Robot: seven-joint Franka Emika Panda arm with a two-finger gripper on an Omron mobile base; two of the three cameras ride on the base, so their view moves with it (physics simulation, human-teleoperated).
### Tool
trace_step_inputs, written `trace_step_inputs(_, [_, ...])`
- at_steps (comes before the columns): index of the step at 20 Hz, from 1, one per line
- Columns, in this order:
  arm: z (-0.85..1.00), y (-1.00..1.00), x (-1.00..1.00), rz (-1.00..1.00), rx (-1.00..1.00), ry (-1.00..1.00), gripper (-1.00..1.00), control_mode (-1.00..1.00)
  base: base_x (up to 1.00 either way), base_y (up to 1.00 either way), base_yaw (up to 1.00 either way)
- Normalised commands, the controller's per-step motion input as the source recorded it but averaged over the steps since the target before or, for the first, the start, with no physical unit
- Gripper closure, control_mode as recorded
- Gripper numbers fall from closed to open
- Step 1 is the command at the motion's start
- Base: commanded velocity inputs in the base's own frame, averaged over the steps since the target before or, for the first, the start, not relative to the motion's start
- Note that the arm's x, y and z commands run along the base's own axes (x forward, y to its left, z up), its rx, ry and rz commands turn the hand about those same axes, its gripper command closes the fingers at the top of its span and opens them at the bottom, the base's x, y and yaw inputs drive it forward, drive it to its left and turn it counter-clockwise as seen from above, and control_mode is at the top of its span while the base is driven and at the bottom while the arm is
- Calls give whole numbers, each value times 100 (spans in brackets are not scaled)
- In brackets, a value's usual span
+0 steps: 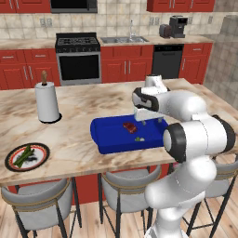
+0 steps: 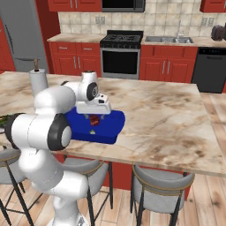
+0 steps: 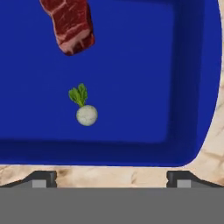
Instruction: Create a steak meal by picking up the steak and asparagus from the tray and placing them on the plate. Leave the radish on the tray.
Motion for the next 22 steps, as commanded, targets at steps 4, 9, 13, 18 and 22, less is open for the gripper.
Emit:
trace_step_inputs(4, [-25,7,33,7,4,10,-100,-100,0,0,0])
trace_step_inputs(9, [-38,12,11,9,1,4,-100,-100,0,0,0])
trace_step_inputs(13, [-45,14,0,9,0,0,-100,-100,0,0,0])
trace_step_inputs(18, [-42,16,3,7,0,0,-100,-100,0,0,0])
trace_step_inputs(22, [-28,13,8,5,0,0,-100,-100,0,0,0])
